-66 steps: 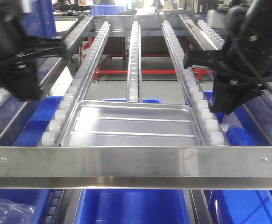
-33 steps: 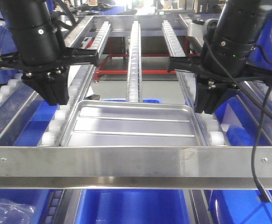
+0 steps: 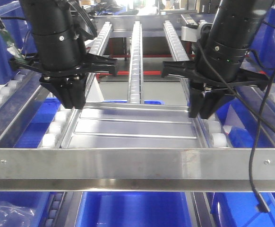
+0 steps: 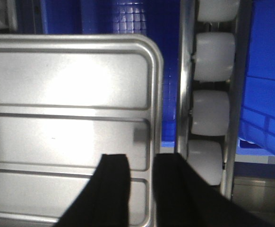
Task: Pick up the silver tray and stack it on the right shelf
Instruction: 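Lower both open grippers onto the opposite short edges of the silver tray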
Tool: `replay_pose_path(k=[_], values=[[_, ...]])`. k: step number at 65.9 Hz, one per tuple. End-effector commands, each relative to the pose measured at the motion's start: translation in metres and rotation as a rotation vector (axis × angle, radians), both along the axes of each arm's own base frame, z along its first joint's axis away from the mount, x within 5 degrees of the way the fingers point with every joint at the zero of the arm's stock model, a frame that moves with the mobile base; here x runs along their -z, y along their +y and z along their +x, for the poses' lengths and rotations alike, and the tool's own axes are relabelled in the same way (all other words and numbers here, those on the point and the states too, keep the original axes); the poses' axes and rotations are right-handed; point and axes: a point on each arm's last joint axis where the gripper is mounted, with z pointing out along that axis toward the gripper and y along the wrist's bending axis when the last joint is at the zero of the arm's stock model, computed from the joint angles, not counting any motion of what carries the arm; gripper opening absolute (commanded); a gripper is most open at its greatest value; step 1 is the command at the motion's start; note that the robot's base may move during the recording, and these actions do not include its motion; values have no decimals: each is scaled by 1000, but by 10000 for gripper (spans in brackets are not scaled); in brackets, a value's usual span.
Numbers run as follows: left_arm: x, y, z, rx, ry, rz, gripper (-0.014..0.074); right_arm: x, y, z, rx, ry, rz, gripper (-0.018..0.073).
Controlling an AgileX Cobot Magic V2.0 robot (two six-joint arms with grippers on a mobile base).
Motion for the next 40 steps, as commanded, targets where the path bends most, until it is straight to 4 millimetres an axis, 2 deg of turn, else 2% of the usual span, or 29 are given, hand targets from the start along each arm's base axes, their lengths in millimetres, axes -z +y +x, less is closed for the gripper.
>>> replay_pose_path(k=[1,4,8,26,40], values=[[-27,2,0,-24,-68,-52,237,-29,-1,4,1,-106,32,391],[-27,3,1,-56,-63,-67,323,-28,-2,3,2,-96,27,403],[-27,4,2,-79,-60,-78,363,-28,-2,2,1,-88,24,404],[-28,4,3,-75,-79,-82,248,-19,-1,5,1,-71,17,404],[-24,3,5,-74,-75,-78,223,-14,-1,6,1,-57,12,404]])
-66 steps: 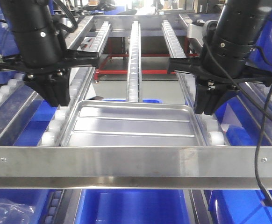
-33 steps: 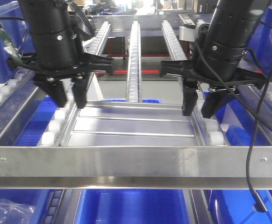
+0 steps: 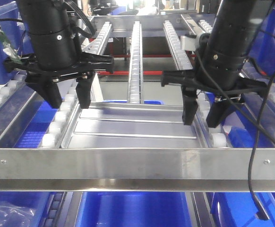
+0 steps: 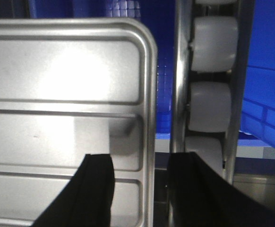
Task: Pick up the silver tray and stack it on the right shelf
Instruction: 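Lower both open grippers onto the opposite short edges of the silver tray, then close both grippers on the tray's short rims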
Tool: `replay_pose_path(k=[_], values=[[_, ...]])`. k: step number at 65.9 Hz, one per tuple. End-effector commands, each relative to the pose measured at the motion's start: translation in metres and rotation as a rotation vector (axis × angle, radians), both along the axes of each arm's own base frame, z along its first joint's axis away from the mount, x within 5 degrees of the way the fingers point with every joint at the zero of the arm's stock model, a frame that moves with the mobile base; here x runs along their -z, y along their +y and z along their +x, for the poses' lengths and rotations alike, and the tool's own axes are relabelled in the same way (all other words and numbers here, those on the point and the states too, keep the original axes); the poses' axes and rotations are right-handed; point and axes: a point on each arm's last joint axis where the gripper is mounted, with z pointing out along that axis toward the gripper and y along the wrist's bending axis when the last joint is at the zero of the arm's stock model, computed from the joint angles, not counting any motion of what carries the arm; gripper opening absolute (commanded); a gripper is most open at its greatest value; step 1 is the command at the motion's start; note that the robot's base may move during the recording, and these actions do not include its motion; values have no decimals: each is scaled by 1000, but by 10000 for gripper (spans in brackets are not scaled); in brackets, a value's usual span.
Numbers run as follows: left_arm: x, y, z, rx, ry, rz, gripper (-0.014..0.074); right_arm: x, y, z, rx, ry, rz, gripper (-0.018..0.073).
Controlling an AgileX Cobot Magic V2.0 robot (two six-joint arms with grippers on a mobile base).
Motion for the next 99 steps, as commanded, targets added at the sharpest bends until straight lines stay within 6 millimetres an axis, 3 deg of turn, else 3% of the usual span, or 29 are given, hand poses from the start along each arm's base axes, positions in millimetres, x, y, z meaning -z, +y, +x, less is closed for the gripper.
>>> replay_pose_path(k=[1,16,99], values=[[-24,-1,3,-2,-85,-48,223,-29,-1,4,1,-102,29,404],[-7,-2,5,-7,-29,-9,223,-29,-1,5,2,-117,34,404],[12,-6,12,6,-20,12,223,-18,1,11,4,-119,34,382]])
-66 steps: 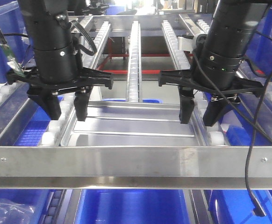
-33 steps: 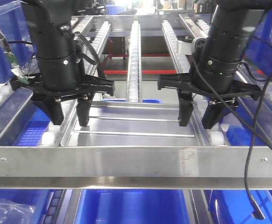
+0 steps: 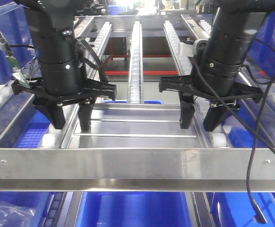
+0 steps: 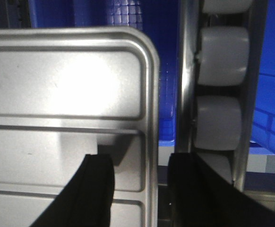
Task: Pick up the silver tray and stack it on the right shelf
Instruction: 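Close both grippers on the tray's short rims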
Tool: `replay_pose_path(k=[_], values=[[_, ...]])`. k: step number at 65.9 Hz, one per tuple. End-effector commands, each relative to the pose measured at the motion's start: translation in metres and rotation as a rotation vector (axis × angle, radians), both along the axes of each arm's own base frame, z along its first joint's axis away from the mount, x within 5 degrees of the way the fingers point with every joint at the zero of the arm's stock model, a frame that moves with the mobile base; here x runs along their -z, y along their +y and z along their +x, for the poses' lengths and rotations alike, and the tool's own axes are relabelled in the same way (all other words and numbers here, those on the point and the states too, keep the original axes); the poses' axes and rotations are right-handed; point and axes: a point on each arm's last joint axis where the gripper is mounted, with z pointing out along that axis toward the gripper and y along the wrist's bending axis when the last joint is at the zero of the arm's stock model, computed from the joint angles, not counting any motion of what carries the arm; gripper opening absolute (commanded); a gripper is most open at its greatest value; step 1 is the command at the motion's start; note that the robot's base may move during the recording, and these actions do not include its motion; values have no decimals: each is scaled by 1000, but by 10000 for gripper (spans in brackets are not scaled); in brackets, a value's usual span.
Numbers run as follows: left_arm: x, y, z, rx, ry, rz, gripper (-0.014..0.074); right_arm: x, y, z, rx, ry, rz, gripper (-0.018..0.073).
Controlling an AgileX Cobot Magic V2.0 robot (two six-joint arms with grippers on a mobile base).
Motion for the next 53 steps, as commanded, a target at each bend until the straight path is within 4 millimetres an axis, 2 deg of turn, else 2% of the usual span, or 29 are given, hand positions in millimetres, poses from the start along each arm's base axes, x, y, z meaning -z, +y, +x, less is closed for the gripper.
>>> replay_pose_path(k=[1,10,35,51,53], values=[[-28,0,2,-6,-74,-40,223,-28,-1,5,2,-101,29,377],[-28,0,1,-7,-71,-38,207,-28,-1,5,2,-101,29,321],[-25,0,2,-7,-66,-36,-37,-28,-1,5,2,-101,28,200],[-25,0,2,-8,-64,-37,-99,-27,-2,4,1,-92,25,48],[-25,0,2,-8,-64,-37,-99,-27,-2,4,1,-91,25,50]])
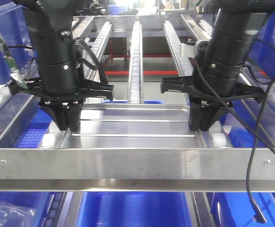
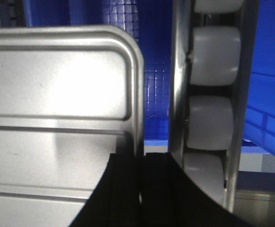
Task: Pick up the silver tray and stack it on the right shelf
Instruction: 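Close both grippers on the tray's short rims, then lift the silver tray with both grippers and pull it toward the robot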
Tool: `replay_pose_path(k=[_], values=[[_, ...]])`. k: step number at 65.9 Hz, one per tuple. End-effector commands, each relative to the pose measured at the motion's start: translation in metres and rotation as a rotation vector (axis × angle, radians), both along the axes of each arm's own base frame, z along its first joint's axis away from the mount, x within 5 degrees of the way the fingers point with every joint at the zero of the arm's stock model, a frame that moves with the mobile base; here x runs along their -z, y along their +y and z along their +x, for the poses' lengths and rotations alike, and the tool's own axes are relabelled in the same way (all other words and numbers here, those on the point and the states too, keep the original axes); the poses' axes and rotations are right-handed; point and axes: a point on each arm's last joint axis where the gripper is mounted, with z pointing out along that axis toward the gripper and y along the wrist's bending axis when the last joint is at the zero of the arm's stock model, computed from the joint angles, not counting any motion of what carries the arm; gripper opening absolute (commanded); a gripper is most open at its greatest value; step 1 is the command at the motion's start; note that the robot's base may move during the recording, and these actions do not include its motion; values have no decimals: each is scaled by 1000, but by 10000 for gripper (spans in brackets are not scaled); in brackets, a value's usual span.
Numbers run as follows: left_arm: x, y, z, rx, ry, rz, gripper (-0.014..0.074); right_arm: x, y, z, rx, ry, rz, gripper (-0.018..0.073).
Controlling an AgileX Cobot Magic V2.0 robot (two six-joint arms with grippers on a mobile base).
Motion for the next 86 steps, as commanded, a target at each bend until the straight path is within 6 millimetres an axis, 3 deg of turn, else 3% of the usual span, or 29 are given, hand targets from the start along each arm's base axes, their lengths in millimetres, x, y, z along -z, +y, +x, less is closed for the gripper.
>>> replay_pose_path(k=[1,28,56,73,86], values=[[-27,-2,2,7,-76,-45,-99,-28,0,4,4,-95,35,51],[-29,0,0,-5,-47,-31,-99,-36,-1,3,4,-112,41,50],[-82,-1,2,-29,-107,-68,-98,-90,-1,1,1,-184,70,50],[-118,10,-15,-22,-121,-89,-98,-108,-5,-11,-3,-139,56,50],[-131,13,-32,-19,-98,-159,-98,-121,-6,-25,49,-98,89,51]])
